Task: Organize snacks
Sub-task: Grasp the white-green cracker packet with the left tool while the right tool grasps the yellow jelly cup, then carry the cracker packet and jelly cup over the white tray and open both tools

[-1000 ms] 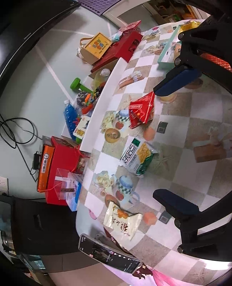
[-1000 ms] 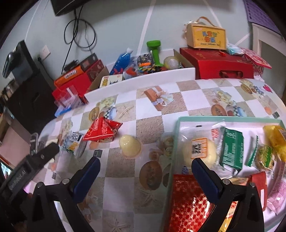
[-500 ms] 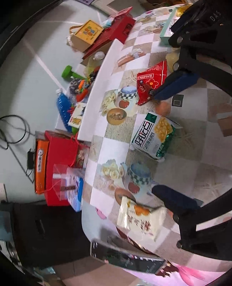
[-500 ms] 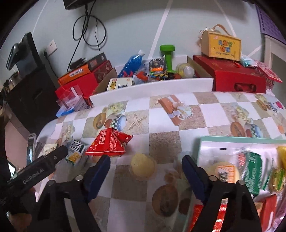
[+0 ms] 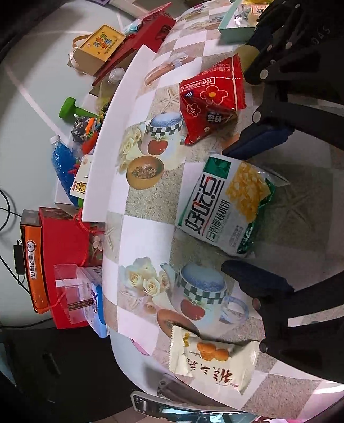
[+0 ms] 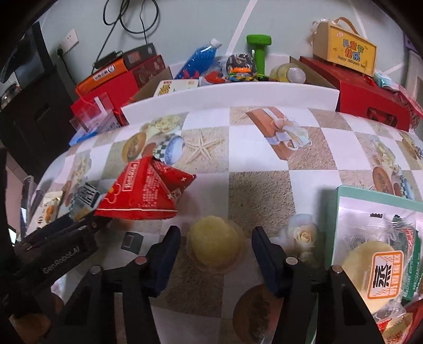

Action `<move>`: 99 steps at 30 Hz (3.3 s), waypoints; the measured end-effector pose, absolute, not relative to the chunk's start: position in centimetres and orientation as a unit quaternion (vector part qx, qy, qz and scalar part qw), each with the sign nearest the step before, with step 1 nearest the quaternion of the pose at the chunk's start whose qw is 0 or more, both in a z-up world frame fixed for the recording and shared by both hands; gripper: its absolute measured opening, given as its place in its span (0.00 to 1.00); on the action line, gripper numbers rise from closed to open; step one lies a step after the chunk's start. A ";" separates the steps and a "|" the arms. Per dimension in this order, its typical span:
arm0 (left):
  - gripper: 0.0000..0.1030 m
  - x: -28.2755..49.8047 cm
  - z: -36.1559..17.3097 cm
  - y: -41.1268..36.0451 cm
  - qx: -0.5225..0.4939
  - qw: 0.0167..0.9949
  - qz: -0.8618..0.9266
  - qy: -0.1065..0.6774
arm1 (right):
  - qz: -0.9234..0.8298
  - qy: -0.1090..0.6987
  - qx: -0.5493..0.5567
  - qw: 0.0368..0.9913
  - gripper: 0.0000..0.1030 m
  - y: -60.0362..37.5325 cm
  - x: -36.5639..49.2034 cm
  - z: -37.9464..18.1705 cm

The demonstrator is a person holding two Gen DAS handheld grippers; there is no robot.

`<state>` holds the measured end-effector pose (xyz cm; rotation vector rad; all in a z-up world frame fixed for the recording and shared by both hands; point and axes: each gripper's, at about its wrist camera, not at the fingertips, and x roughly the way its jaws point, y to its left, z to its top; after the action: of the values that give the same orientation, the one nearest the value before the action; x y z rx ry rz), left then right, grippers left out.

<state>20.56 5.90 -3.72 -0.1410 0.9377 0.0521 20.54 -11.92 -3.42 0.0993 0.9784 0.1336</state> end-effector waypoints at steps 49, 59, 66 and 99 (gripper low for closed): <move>0.57 19.4 -1.7 7.0 -0.090 0.908 0.020 0.408 | 0.034 0.450 0.036 0.892 0.39 -12.6 19.7 -0.9; 0.57 18.7 -0.1 7.1 -0.093 0.915 0.016 0.393 | 0.030 0.455 0.039 0.889 0.39 -13.2 19.5 -0.5; 0.57 18.2 0.6 6.9 -0.094 0.916 0.013 0.391 | 0.032 0.453 0.045 0.890 0.39 -13.9 19.1 0.5; 0.58 11.3 6.8 -17.3 0.025 0.892 -0.237 0.383 | -0.196 0.417 0.176 0.870 0.39 -35.7 9.0 5.9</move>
<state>11.35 -17.26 6.80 0.0519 0.7952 -0.4916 8.98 -35.71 5.85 0.3676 0.8719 -0.4109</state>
